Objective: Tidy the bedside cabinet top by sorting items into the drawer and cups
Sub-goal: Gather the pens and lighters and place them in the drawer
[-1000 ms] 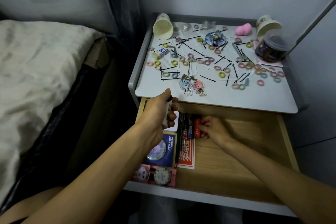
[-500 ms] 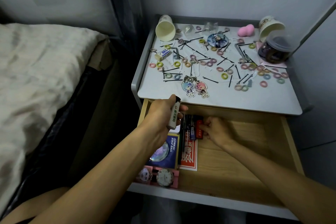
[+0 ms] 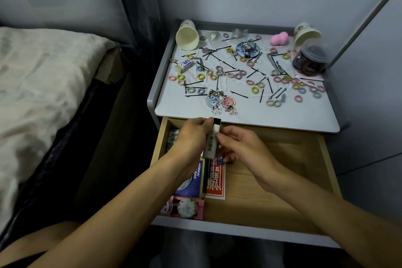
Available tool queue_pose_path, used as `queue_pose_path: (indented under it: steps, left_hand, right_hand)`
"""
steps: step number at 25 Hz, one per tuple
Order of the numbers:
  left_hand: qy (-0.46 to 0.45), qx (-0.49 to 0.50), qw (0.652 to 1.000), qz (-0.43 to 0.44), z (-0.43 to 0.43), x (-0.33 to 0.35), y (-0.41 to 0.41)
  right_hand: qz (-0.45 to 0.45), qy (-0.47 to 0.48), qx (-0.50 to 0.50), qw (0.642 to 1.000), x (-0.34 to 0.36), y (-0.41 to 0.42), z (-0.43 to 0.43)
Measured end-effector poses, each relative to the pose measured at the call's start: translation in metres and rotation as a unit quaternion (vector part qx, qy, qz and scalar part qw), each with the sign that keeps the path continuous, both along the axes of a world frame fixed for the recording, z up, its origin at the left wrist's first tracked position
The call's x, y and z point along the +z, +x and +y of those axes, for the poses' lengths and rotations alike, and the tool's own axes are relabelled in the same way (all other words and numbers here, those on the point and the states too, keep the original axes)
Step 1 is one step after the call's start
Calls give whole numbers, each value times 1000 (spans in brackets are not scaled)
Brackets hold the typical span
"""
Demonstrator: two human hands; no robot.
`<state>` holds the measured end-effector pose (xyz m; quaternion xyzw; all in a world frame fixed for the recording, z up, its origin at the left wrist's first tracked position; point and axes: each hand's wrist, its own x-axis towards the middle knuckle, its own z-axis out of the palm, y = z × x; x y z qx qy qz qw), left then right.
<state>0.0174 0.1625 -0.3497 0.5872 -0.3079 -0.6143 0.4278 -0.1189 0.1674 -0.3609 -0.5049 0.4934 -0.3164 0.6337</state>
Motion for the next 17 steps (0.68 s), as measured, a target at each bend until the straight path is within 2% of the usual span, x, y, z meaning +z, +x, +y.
queue_pose_path:
  steps: [3, 5, 6, 7, 8, 9, 10, 11, 12, 14, 17]
  left_hand:
    - [12, -25, 999, 24, 3, -5, 0]
    - [-1, -62, 997, -48, 2, -7, 4]
    - [-11, -80, 988, -128, 0, -5, 9]
    - [-21, -94, 966, -241, -2, -4, 16]
    - [-32, -110, 918, -380, -2, -5, 22]
    - [-40, -133, 853, -502, -1, -5, 28]
    - [-34, -160, 801, -576, 0, -7, 33]
    - [-6, -190, 772, -607, 0, -10, 36]
    - [30, -220, 759, -612, 0, -16, 37]
    - [81, -254, 750, -606, 0, -26, 37]
    - [71, -256, 731, -628, -2, -29, 37]
  right_hand:
    - [3, 7, -11, 1000, -4, 8, 1]
    - [17, 17, 4, 1000, -11, 1, 2]
    - [40, 26, 14, 999, -16, -5, 1]
    - [72, 37, 17, 997, -23, -13, 0]
    - [106, 52, 7, 993, -33, -23, -4]
    - [136, 69, -15, 988, -44, -32, -9]
    - [160, 88, -42, 982, -56, -40, -14]
    - [181, 103, -66, 976, -69, -46, -21]
    - [198, 114, -79, 970, -79, -48, -27]
    - [211, 117, -88, 966, -97, -46, -37]
    - [206, 110, -106, 967, -110, -37, -45]
